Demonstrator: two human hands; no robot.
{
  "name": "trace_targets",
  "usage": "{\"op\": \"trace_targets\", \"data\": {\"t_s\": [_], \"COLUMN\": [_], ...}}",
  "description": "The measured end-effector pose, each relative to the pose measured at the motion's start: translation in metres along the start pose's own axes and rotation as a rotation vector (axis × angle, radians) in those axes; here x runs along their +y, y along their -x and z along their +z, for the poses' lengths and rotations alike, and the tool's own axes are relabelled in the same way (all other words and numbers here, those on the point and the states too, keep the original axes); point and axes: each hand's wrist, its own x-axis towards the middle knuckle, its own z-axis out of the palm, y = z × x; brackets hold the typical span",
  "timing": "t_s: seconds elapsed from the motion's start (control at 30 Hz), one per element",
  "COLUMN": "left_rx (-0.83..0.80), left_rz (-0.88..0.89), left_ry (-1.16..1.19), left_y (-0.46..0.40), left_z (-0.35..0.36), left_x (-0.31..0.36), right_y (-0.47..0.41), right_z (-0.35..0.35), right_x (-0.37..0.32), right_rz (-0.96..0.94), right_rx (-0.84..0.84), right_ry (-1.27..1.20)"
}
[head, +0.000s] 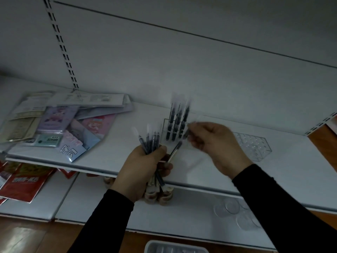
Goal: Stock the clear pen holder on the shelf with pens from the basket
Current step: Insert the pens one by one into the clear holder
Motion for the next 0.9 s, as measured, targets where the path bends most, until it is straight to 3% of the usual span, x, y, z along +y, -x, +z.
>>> {"op": "trace_targets", "data": {"t_s": [0.17, 0.27, 0.9], "left_rx": [0.035, 0.013, 0.022], "left_rz": [0.061, 0.087, 0.179], "left_ry": [-0.015, -0.074, -0.214], "left_y": [-0.003, -0.003, -0.002], "left_z": [-0.005, -0.005, -0.007], "left_x": [-0.002, -0.003, -0.002], "right_y": [-0.01, -0.015, -0.024], "right_z": [-0.017, -0.015, -0.007], "right_x": [-0.022, -0.028, -0.029], "right_rz": [-0.307, -0.397, -0.541], "right_rx": [0.162, 0.209, 0.236], "right_ry": [0.113, 0.141, 0.525]}}
